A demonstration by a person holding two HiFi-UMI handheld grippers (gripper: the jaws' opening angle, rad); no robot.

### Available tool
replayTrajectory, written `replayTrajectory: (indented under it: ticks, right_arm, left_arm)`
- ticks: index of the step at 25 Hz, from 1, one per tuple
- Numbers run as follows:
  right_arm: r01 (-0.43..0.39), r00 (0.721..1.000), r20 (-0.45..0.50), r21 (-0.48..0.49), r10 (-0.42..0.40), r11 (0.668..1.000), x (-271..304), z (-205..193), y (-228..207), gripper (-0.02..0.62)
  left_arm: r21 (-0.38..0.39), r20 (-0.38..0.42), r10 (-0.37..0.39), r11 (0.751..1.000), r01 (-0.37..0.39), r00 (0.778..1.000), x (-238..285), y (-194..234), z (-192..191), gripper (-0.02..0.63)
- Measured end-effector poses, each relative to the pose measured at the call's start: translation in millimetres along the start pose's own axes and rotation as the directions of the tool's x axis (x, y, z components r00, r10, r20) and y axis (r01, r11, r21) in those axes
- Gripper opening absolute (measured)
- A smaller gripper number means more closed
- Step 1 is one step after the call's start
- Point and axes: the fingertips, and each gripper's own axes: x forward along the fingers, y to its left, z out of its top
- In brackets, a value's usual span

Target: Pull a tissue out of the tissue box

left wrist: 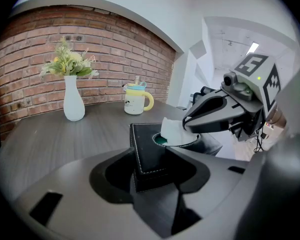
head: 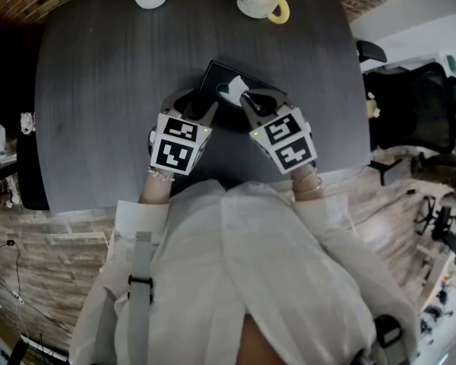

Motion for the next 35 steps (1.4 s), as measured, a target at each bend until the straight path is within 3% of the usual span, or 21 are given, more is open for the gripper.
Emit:
replayTrajectory:
  ticks: [22,35]
  right_arm:
    - [0.01,0.995,0.094,0.093,-0.018,0.996,-13.0,11.7,-17.1,0.011]
    - [0.056,0.986,0.15,0.131,-0.075,0.99,-27.3,23.6,-29.0,0.011]
  left_arm:
    - [0.007,0.006,-0.003,1.0,0.003,1.0,0.9,-0.4,0.2,0.173]
    - [0.007,0.011,0.005,1.0,-0.005,1.0,1.0,-0.2,-0.3,0.173]
